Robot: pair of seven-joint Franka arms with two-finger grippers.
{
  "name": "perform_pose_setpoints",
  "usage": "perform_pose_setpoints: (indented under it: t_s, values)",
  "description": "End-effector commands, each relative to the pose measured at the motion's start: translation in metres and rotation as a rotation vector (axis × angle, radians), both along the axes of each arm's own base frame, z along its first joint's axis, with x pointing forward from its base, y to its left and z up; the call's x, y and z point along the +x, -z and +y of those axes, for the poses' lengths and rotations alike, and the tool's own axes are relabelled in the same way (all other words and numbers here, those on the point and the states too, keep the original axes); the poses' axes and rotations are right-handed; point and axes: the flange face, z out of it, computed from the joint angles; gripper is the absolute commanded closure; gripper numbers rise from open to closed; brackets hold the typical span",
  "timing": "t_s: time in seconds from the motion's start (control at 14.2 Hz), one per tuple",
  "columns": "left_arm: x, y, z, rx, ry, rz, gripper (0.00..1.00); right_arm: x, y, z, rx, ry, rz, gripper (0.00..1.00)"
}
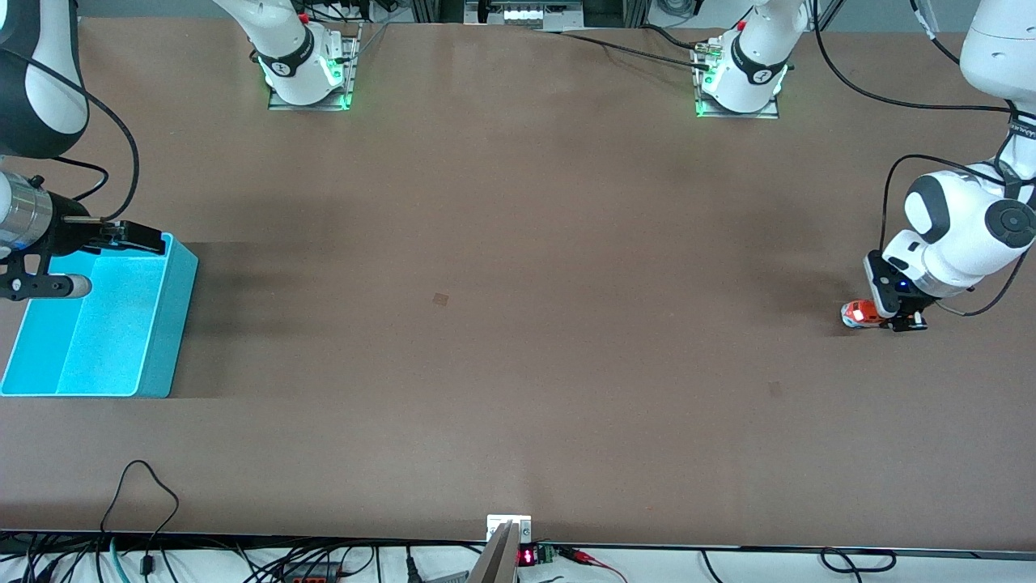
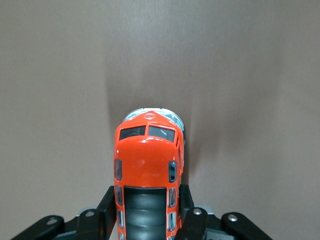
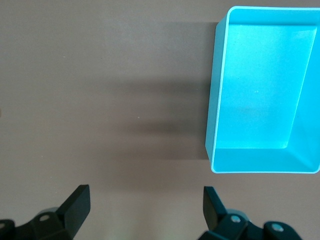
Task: Wind up bus and store in blue box
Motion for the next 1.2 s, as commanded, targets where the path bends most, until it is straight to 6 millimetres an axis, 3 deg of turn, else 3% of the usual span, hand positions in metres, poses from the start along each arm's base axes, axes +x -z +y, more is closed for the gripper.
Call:
perform_pose_setpoints:
  t_s: [0.0, 0.07, 0.14, 0.21, 0.49, 0.7, 1.13]
  values:
    - [-0.014, 0.052, 0.009, -0.025, 0.020, 0.076, 0.76, -0.001, -0.002, -0.001, 0.020, -0.007, 0.003, 0.00]
    - [-0.014, 0.051, 0.010, -0.025, 0.021, 0.074, 0.71, -0.001, -0.003, -0.001, 0.020, -0.007, 0.002, 0.00]
    - [-0.013, 0.048, 0.010, -0.024, 0.021, 0.073, 0.40, -0.001, -0.003, -0.001, 0.020, -0.007, 0.000, 0.00]
    - [-0.011, 0.044, 0.006, -0.027, 0.029, 0.078, 0.00, -0.001, -0.003, -0.001, 0.020, -0.007, 0.002, 0.00]
    - [0.005, -0.005, -0.022, -0.036, 0.065, 0.114, 0.00, -0.001, -0.002, -0.002, 0.020, -0.007, 0.002, 0.00]
    - [0.008, -0.026, -0.035, -0.040, 0.074, 0.130, 0.00, -0.001, -0.002, -0.002, 0.021, -0.007, 0.003, 0.00]
    - [0.003, -0.080, -0.057, -0.024, -0.054, 0.200, 0.00, -0.001, -0.002, -0.002, 0.022, -0.007, 0.002, 0.00]
